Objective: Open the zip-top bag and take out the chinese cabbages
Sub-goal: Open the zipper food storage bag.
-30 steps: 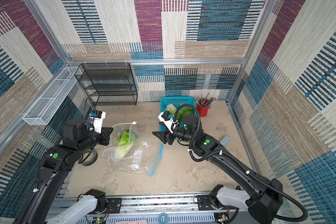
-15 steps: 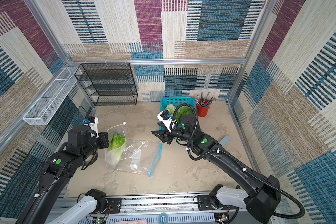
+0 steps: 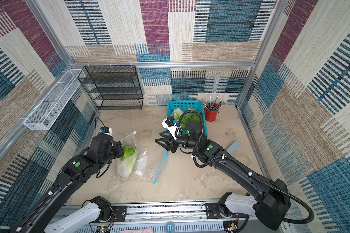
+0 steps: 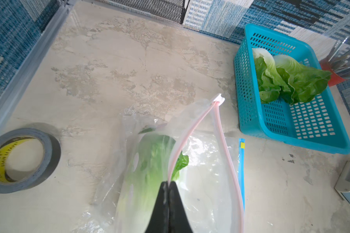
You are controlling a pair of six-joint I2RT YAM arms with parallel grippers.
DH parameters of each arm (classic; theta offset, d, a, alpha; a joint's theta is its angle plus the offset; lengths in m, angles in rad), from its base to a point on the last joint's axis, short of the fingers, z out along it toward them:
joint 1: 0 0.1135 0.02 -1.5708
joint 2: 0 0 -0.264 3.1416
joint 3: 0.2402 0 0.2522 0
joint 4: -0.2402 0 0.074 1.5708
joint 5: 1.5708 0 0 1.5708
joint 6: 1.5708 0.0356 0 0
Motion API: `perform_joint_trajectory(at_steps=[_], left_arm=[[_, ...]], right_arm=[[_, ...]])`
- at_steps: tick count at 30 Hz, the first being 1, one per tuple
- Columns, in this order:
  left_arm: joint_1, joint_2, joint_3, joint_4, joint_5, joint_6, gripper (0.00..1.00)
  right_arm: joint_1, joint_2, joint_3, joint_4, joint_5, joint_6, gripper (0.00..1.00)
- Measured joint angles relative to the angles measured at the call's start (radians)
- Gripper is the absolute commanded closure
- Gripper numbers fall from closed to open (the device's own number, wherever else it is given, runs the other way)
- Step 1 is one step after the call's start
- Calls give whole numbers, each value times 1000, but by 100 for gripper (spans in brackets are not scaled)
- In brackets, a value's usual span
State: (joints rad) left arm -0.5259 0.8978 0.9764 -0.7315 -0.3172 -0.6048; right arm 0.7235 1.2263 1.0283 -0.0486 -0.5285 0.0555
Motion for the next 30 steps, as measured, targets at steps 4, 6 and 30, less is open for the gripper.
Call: perform_joint_trajectory(at_steps=[4, 6, 30], left_arm=[[-72, 23, -32, 52, -12, -63, 100], [-108, 37, -41, 81, -19, -108, 100], [-351, 80, -130, 315, -146, -286, 100]], right_arm=[[48, 45, 0, 18, -14, 32, 57], [69, 77, 6, 21, -14, 52, 61], [109, 400, 45, 105, 41, 304, 87]])
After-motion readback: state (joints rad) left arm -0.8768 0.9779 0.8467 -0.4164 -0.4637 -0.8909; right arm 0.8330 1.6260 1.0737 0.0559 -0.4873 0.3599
